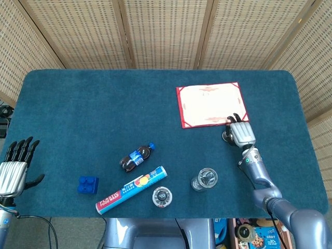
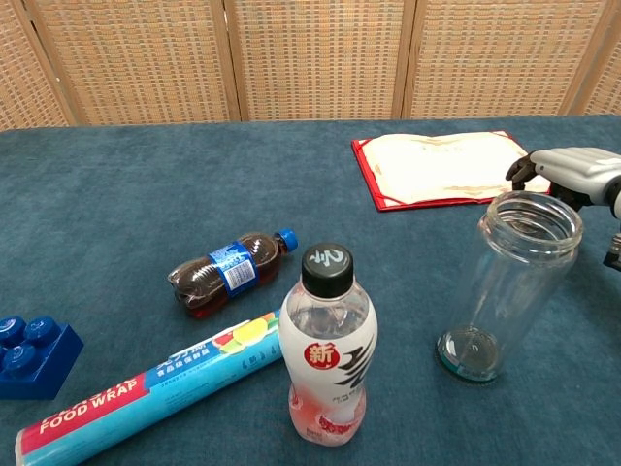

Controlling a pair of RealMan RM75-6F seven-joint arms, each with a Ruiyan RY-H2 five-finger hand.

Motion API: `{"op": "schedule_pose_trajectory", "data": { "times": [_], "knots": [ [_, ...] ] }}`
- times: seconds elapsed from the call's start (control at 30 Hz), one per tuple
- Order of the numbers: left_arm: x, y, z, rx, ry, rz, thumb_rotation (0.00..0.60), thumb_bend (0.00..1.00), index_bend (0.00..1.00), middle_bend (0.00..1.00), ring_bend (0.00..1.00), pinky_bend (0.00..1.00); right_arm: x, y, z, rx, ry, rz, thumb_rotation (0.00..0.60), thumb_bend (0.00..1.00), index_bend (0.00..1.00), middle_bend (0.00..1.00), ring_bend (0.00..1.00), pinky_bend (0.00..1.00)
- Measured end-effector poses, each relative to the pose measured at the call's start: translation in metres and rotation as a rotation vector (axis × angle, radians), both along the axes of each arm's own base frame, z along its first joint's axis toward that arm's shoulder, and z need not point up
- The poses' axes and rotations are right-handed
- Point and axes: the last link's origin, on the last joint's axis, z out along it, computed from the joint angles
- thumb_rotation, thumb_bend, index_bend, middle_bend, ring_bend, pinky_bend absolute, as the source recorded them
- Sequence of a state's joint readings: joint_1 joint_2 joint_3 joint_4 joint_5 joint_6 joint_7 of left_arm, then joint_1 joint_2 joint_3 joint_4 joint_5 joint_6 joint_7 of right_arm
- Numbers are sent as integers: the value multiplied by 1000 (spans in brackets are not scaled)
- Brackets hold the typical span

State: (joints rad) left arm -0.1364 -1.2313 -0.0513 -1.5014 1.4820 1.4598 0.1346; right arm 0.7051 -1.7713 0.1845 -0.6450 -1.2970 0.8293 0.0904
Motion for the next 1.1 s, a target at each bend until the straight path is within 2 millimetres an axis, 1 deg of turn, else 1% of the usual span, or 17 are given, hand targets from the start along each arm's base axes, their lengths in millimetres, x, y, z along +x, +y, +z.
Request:
{"op": "schedule_pose_trajectory", "data": {
  "times": [0.9,1.1],
  "knots": [
    [1,0,0,0,-3,-2,600,210,0,0,0,0,3,0,-3,1,16,-4,600,534,638,301,116,429],
    [0,1,0,1,-3,-2,600,209,0,0,0,0,6,-1,1,-8,16,9,600,533,638,301,117,430]
  ]
}}
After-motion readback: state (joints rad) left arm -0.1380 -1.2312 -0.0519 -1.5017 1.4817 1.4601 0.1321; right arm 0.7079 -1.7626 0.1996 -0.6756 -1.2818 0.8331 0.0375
